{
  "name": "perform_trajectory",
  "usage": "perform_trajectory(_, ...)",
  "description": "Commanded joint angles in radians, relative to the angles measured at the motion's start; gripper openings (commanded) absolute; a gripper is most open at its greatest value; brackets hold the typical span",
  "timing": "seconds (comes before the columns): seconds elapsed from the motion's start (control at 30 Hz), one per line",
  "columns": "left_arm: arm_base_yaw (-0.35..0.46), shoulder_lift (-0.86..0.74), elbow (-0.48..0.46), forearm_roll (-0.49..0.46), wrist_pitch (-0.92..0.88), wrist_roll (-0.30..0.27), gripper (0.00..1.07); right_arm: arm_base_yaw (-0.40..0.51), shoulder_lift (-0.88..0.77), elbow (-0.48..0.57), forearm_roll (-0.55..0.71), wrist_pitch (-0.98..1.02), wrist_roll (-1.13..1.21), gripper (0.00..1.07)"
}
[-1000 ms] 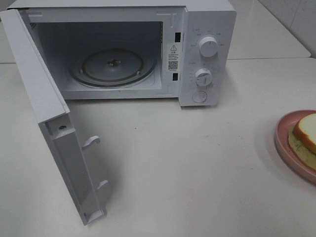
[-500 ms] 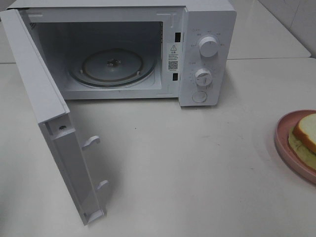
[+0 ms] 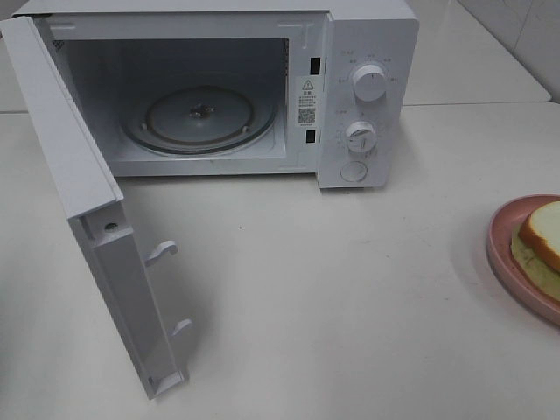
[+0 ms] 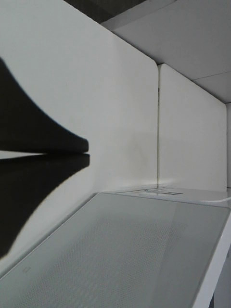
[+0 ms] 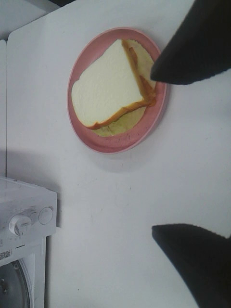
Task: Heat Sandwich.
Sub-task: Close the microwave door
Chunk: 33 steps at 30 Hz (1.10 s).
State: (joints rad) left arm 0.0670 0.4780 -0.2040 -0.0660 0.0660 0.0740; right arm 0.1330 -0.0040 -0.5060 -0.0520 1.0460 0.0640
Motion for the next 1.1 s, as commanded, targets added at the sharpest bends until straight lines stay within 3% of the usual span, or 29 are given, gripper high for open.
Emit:
perform_trajectory(0.03,-0.001,0.055,0.03,0.008,-0.155,-0.004,0.0,-0.005,-0.027,0.002,0.005,-0.007,-0.012,0.76)
perform_trajectory(0.33,-0.001,0.25,0.052,0.015,-0.453,-0.008,0.0,-0.005,-0.027,0.002,0.005,-0.007,-0.012,0.76)
perform_trajectory(0.5,-0.003,0.369,0.051,0.049,-0.56,-0.051,0.0,-0.005,-0.027,0.002,0.005,-0.007,-0.012,0.76)
perform_trajectory(0.53,-0.023,0.414,0.045,0.094,-0.59,-0.082,0.0,-0.005,-0.027,0.002,0.005,-0.007,-0.012,0.76)
perform_trajectory(0.7,-0.106,0.519,0.023,0.197,-0.638,-0.087,0.0,-0.005,-0.027,0.002,0.005,-0.007,-0.012,0.76)
perform_trajectory(1.1,-0.239,0.7,-0.001,0.249,-0.77,-0.1,0.0,-0.005,-0.027,0.002,0.005,-0.007,-0.012,0.76)
